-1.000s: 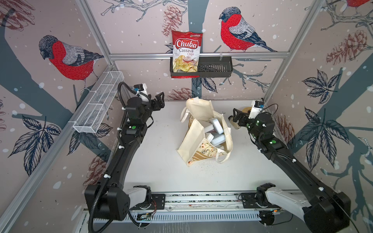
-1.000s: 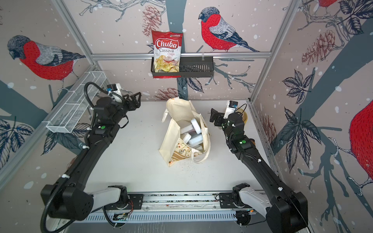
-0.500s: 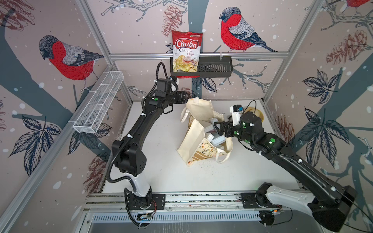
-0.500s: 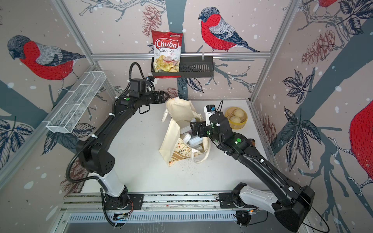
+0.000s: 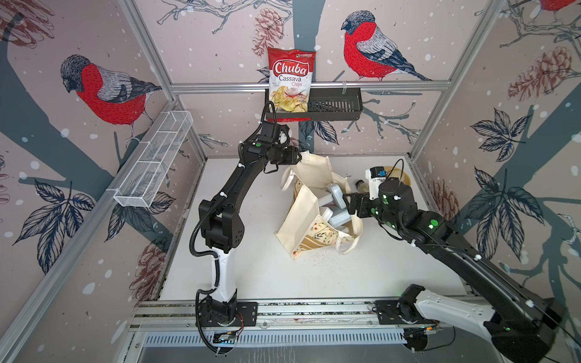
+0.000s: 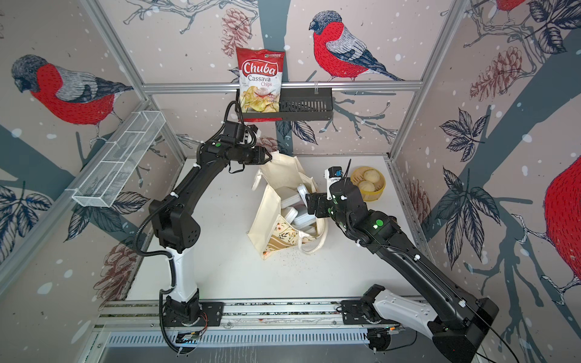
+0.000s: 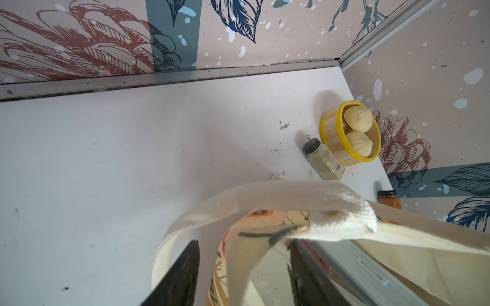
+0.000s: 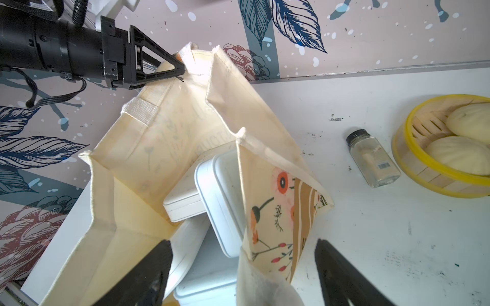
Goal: Take out the pencil case from the canvas bag
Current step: Pick up the canvas bag from the center of the board.
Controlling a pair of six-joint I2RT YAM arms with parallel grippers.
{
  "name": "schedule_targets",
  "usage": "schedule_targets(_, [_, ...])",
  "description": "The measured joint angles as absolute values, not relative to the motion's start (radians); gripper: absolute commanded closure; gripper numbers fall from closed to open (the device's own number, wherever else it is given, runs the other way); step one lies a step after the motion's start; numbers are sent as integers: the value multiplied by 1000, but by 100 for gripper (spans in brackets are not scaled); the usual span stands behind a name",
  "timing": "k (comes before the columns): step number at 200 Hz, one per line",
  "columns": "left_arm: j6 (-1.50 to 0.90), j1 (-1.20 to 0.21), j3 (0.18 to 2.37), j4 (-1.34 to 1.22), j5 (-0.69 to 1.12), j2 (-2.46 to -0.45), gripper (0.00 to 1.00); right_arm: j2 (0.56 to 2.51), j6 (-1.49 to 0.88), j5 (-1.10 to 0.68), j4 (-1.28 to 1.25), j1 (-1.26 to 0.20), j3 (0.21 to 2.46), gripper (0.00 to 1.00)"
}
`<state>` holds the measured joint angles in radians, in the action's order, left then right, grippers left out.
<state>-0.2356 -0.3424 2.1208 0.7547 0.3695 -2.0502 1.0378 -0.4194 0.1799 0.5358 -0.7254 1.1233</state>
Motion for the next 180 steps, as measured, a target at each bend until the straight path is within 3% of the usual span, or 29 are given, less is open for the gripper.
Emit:
schedule_targets(57, [-228,-343,2114,767,414,-2050,75,1058,-417,175,580,-703,1147,17])
schedule_targets(84, [-211,-343,2109,767,434,-2051,100,1061,-414,159,590,-699,1152,20])
schedule_targets(134, [-175,-345,2158,813,416,-2059,100,1124,-414,122,584,-694,1168,21])
schedule_targets(180, [-114,-325,2258,871,343,-2061,100,1206,-406,100,569,-696,1249,15])
